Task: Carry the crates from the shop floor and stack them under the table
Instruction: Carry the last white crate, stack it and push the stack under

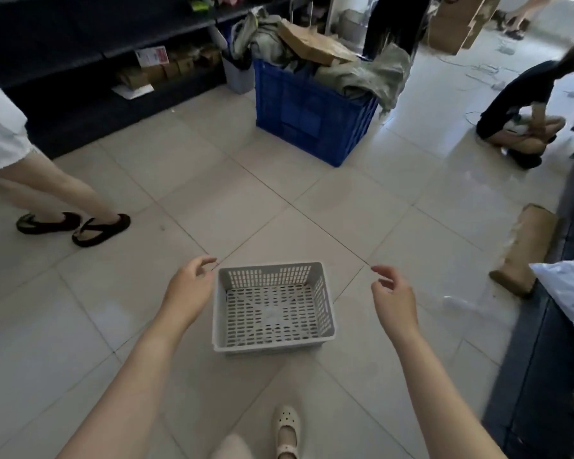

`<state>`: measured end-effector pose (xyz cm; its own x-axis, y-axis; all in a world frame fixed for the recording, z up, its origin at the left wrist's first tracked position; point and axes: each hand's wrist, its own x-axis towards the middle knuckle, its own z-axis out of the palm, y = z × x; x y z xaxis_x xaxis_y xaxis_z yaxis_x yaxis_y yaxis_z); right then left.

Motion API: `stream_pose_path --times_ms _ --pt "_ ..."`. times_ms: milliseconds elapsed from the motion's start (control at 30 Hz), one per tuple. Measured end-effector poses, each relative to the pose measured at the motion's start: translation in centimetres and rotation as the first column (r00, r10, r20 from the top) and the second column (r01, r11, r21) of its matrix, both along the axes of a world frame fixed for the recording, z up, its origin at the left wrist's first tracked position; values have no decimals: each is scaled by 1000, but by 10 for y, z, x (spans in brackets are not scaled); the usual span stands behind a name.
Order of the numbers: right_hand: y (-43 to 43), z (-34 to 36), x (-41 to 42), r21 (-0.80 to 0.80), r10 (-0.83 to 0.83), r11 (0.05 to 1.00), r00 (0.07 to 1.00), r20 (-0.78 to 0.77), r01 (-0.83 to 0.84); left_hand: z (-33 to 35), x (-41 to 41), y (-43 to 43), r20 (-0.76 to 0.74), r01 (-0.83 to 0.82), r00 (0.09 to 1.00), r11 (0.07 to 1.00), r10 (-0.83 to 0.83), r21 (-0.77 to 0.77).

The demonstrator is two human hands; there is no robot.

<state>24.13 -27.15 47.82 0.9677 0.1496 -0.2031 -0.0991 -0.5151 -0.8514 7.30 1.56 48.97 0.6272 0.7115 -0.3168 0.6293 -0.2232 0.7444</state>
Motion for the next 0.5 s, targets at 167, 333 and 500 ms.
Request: stream_pose_path --times_ms 167,333,500 --pt "37 -111 66 -101 -4 995 984 -179 -14 -91 56 36 -145 -37 989 996 25 -85" --pt "84 -221 119 -210 25 974 966 -258 -81 -200 105 71 -276 9 961 998 -27 -68" --pt "100 -322 162 -370 45 915 950 -309 -163 -314 145 116 -380 -20 925 994 -22 -107"
